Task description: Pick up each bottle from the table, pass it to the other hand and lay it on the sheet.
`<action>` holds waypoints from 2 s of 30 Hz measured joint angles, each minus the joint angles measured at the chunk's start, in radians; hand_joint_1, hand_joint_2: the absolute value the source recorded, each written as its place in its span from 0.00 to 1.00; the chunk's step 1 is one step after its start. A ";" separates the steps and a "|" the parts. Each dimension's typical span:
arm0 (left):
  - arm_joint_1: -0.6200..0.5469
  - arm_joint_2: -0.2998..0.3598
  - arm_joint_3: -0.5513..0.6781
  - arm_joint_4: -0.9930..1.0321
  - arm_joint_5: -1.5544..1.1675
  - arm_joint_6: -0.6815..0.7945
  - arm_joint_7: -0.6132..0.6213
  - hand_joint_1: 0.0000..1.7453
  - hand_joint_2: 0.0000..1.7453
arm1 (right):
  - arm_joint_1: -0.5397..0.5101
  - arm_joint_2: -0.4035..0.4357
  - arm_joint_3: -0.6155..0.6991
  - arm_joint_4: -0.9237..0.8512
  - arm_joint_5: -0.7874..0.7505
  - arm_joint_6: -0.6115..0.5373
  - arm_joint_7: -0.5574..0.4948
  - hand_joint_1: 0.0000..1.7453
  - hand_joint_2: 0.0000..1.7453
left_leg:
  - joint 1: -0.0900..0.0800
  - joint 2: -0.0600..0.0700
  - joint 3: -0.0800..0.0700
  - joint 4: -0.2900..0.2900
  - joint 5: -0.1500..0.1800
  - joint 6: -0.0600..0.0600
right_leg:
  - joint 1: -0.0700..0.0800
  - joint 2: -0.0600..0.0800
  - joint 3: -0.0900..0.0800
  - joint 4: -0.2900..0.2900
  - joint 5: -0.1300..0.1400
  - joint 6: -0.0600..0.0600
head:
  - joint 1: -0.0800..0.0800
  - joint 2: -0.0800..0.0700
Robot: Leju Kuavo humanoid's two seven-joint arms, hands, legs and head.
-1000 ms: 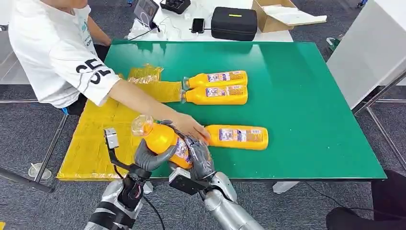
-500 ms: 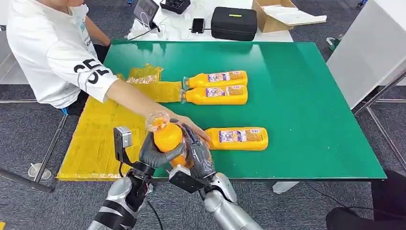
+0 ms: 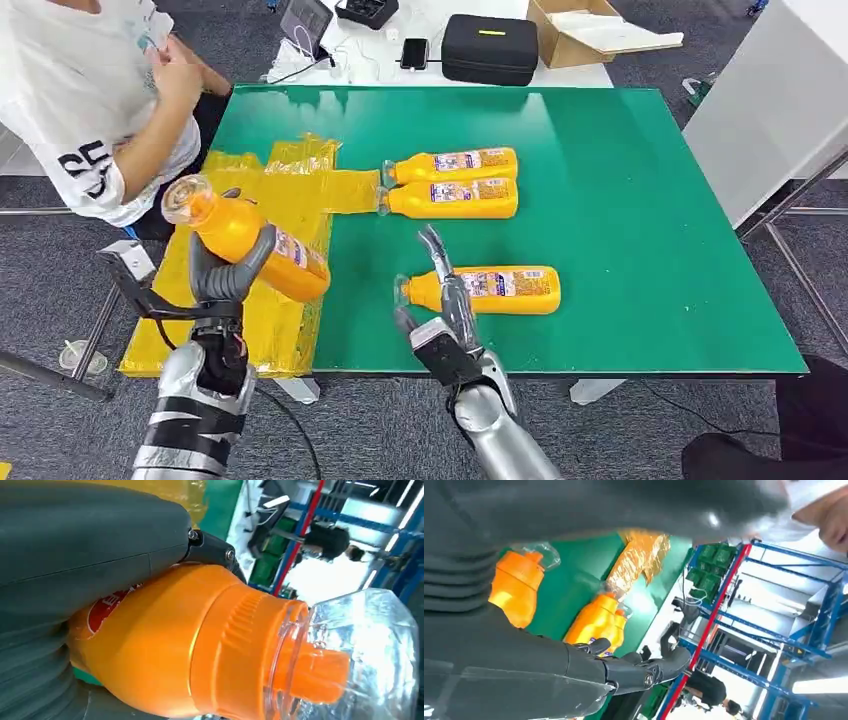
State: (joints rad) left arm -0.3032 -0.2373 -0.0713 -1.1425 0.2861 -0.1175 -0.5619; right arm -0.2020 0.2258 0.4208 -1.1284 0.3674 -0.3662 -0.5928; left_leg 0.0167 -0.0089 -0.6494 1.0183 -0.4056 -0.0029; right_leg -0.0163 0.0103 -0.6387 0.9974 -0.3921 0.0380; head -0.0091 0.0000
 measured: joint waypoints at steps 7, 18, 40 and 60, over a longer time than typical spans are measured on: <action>-0.013 0.006 0.014 -0.018 -0.142 0.148 -0.065 1.00 1.00 | 0.010 -0.002 -0.008 -0.021 -0.011 -0.013 -0.034 0.00 0.00 | 0.000 0.000 0.000 0.000 0.000 0.000 | 0.000 0.000 0.000 0.000 0.000 0.000 | 0.000 0.000; -0.279 0.122 -0.144 0.425 -1.236 0.615 0.032 1.00 1.00 | 0.004 -0.002 -0.012 -0.164 -0.058 -0.029 -0.081 0.00 0.00 | -0.001 0.000 0.000 0.000 0.003 0.000 | 0.000 -0.002 0.001 0.000 0.002 0.001 | 0.000 0.000; -0.378 0.198 -0.235 0.727 -1.270 0.222 0.027 1.00 1.00 | -0.033 0.005 0.034 -0.101 -0.063 0.048 -0.082 0.00 1.00 | 0.000 -0.001 -0.001 0.000 0.003 0.000 | 0.000 -0.002 0.000 0.001 0.001 0.000 | 0.000 0.000; -0.381 0.230 -0.321 0.787 -1.341 0.126 0.008 0.00 1.00 | -0.060 0.020 0.057 0.008 -0.065 0.102 -0.086 0.00 1.00 | 0.000 -0.001 -0.001 0.000 0.003 0.000 | 0.000 -0.002 0.000 0.001 0.001 0.000 | 0.000 0.000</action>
State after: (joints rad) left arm -0.6843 -0.0076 -0.3922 -0.3551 -1.0548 0.0083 -0.5543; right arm -0.2620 0.2457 0.4776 -1.1204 0.3025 -0.2644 -0.6786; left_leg 0.0163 -0.0098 -0.6503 1.0182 -0.4027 -0.0030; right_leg -0.0166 0.0086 -0.6388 0.9980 -0.3911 0.0384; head -0.0091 0.0004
